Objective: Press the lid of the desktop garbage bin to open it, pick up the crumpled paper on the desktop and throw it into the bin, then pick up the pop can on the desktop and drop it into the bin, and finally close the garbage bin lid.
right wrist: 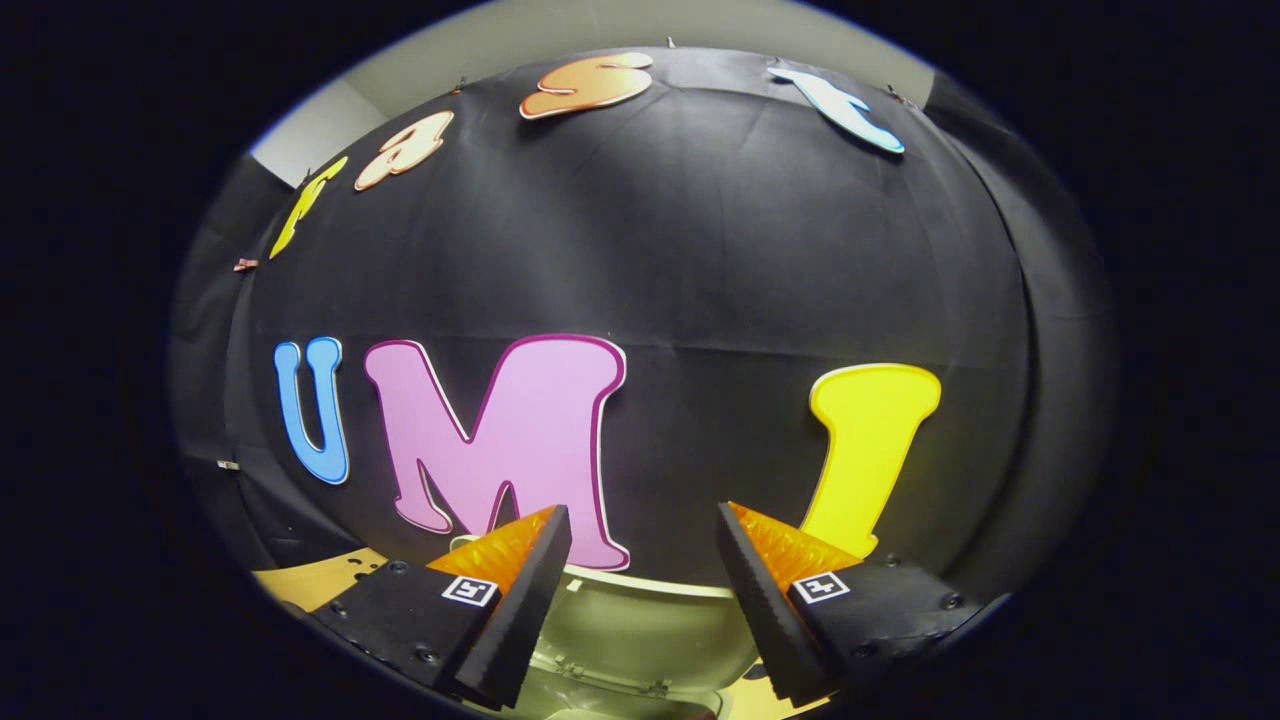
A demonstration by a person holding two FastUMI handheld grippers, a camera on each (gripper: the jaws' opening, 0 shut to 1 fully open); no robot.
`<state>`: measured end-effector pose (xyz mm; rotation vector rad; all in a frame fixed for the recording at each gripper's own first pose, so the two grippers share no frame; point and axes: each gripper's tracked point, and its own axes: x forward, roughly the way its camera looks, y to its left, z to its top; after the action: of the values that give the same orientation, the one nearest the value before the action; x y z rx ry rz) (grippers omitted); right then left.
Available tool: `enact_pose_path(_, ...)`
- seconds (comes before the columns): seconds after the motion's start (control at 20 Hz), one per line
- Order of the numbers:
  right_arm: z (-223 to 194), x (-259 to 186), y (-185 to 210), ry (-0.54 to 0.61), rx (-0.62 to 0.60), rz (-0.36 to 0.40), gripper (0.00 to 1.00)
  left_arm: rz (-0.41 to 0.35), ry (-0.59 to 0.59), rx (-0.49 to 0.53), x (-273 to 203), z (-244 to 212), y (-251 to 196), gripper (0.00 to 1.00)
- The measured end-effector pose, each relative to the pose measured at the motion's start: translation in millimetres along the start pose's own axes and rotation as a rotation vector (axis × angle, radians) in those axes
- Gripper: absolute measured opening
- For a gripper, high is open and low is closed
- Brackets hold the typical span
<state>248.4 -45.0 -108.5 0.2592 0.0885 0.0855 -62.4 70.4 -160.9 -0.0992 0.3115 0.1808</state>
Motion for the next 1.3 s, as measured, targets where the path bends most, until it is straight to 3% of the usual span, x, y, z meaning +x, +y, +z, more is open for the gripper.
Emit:
enact_pose_path(0.5, -25.6, -66.8, 27.0, 0.135, 0.033, 0.083, 0.92, 0.023, -0.024, -0.028, -7.0, 5.5, 7.7, 0.95)
enact_pose_path(1.05, -155.0, -123.7, 71.7, 0.427, -0.063, 0.19, 0.94, 0.019, -0.033, -0.027, -16.4, 4.9, 6.8, 0.95)
enact_pose_path(1.3, -179.8, -130.1, 83.5, 0.476, -0.056, 0.21, 0.92, 0.03, -0.033, -0.034, -20.9, 3.2, 12.7, 0.95)
